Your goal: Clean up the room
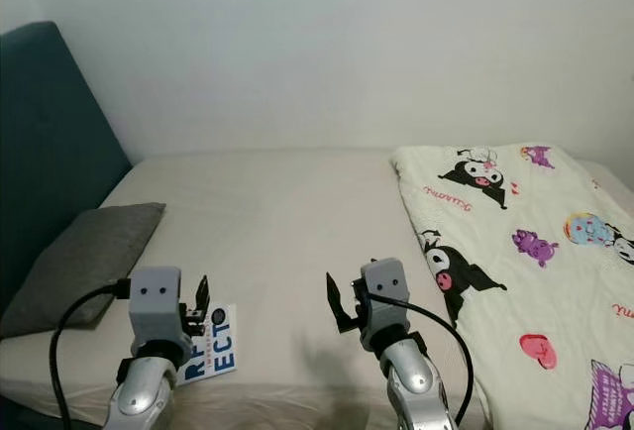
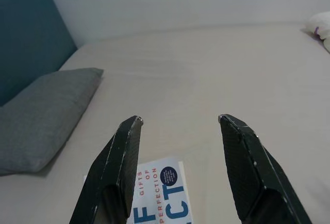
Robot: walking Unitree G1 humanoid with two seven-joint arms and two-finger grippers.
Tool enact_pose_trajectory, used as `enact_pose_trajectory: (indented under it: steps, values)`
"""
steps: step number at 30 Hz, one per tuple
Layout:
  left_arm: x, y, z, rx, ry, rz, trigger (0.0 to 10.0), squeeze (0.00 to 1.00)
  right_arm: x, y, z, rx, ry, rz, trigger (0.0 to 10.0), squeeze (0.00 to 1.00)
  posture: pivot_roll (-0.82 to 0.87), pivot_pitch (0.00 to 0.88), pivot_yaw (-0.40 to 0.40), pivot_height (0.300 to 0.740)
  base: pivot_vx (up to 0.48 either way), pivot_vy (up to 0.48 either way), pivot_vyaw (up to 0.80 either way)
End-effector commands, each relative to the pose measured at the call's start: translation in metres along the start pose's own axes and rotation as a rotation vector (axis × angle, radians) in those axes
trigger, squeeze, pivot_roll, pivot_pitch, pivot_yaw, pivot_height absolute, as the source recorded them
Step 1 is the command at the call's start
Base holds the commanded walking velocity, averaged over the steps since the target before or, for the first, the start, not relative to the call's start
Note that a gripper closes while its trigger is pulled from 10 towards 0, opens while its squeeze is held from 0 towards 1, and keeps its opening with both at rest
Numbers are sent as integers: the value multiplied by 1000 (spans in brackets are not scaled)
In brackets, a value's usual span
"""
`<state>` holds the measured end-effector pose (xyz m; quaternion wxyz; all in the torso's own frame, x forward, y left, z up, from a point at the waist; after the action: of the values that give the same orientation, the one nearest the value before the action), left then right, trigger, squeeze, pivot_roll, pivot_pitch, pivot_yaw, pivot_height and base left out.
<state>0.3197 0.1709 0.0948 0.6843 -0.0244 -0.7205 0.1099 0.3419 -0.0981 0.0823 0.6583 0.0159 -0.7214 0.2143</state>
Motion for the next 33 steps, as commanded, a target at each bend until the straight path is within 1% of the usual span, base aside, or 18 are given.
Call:
enact_pose_trajectory:
  steps: [1, 8, 12, 14, 18, 19, 21, 31, 33]
  values:
    - [-5, 7, 2, 33, 22, -20, 10000, 0, -7, 6, 2, 13, 28, -16, 10000, 0, 35, 94, 9, 740, 0, 0, 0]
    - [-8, 6, 1, 19, 35, -19, 10000, 0, -8, 4, 3, 9, 33, -19, 10000, 0, 30, 99, 13, 740, 0, 0, 0]
    - [-7, 4, 0, 4, 36, -43, 10000, 0, -9, 3, 3, 5, 36, -21, 10000, 0, 30, 102, 14, 740, 0, 0, 0]
    - [-9, 7, 0, 23, 50, -75, 10000, 0, -9, 3, 3, 5, 37, -21, 10000, 0, 31, 104, 14, 740, 0, -401, 0]
    - [-14, 11, 1, 47, 70, -59, 10000, 0, -10, 3, 4, 4, 39, -22, 10000, 0, 28, 106, 16, 740, 0, -460, 0]
    - [-21, 16, 1, 71, 106, -69, 10000, 0, -10, 3, 4, 2, 44, -20, 10000, 0, 28, 104, 17, 740, 0, 0, 0]
    - [-25, 19, 1, 82, 126, -76, 10000, 0, -11, 2, 4, 1, 48, -14, 10000, 0, 26, 107, 18, 740, 0, 0, 0]
    - [-22, 19, 0, 80, 116, -67, 10000, 0, -16, -4, 6, -18, 69, -7, 10000, 0, 23, 112, 19, 740, 0, 0, 0]
    - [-22, 18, -1, 75, 118, -73, 10000, 0, -17, -8, 6, -30, 80, -11, 10000, 0, 20, 117, 20, 740, 0, 0, 0]
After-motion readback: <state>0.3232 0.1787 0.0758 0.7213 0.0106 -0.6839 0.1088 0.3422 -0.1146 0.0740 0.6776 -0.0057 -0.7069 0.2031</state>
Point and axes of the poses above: a point about 5 cm out from each wrist's last joint towards the gripper, its own z axis pointing back from the gripper into the wrist, its own x axis along the axis of the wrist's last joint, y = z × x, the point moved 6 cm from there along -z, pointing out of the wrist towards the gripper, and after that the axes turned 14 degrees about z, right-handed, at the moved point
